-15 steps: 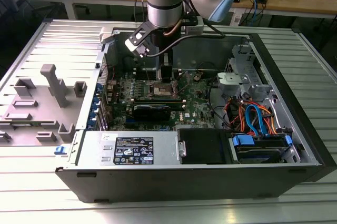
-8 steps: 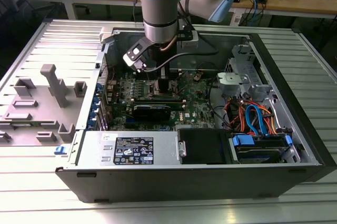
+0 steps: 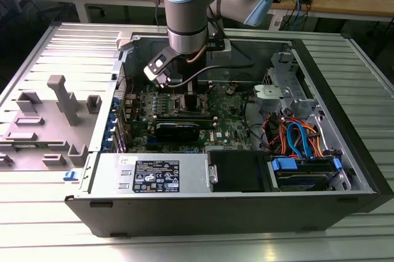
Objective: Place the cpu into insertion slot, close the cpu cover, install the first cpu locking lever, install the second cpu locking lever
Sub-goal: 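Place the cpu into insertion slot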
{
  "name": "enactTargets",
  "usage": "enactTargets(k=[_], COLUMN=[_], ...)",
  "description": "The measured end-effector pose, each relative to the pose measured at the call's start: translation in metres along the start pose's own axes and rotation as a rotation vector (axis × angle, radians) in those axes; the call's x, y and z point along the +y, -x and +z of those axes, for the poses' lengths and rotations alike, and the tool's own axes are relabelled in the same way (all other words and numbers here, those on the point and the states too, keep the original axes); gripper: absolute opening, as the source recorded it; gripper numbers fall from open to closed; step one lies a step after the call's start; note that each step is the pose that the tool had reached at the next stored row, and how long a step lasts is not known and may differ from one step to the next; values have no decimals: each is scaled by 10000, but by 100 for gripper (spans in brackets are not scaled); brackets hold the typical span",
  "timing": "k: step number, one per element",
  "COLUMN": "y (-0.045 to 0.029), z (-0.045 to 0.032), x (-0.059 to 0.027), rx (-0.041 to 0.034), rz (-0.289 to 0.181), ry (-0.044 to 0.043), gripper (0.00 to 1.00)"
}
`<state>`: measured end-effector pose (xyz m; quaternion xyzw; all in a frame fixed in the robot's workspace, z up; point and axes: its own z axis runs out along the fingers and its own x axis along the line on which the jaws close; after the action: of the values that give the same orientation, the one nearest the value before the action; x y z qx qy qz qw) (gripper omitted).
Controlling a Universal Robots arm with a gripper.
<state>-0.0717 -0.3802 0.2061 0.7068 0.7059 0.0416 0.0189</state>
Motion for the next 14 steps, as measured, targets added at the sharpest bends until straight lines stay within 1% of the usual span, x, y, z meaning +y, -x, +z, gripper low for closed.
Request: enactTargets(k=[14], y=[2], z=[50], x=[-15], rx=[-2], rz=[16], ry=[0], gripper=[54])
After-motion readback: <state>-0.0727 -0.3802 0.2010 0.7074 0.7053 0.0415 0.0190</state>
